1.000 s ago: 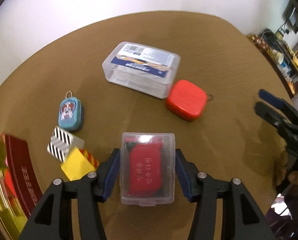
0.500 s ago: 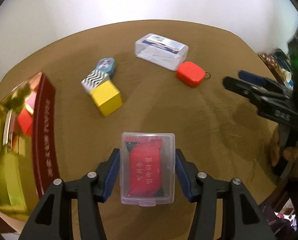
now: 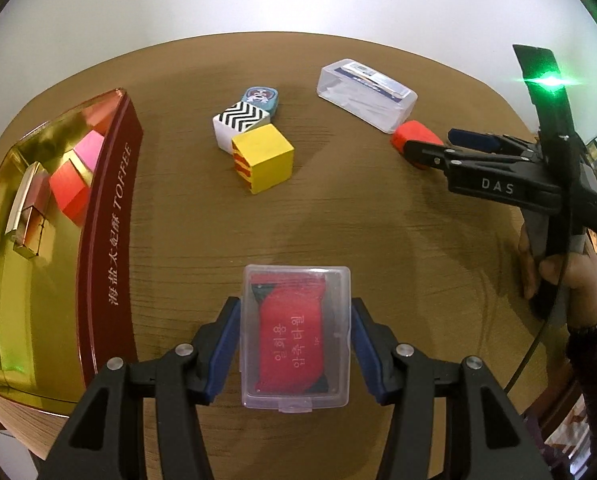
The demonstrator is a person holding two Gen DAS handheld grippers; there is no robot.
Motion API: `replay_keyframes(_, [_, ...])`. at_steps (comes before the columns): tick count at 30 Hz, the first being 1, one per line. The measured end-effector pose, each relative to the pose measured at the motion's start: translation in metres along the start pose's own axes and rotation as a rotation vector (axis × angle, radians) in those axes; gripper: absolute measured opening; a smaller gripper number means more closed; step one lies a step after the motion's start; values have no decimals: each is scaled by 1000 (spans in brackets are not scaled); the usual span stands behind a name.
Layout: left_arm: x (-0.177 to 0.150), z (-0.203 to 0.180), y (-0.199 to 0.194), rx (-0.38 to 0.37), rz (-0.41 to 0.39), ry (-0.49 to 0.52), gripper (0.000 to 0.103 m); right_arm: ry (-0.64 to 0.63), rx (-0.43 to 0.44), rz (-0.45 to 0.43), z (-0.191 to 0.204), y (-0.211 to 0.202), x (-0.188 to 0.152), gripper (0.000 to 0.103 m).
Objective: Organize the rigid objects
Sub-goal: 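Lift the clear box while the right gripper grasps the red tape measure, then carry the clear box over the tin and release it with the left gripper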
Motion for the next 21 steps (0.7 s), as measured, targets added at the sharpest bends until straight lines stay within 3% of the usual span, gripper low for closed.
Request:
replay_keyframes(4, [0,-1,4,0,-3,0,54,-24,-25,18,3,8,1,67])
replay_keyframes(8, [-3,-1,0,6,-10,1,54,-27,-51,2,5,7,1,44])
replay_keyframes(21, [-5,-8,8,0,-33,-16,55,20,-42,-4,16,-19,-34,44])
Point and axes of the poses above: each gripper's, at about its wrist camera, not at the fingertips, and y roughly the way its jaws point, z to its left, x to its top, the point moved 5 cm from there along y, roughly the way its jaws point, and after that the axes turned 1 degree about y, right-handed, at the moved point
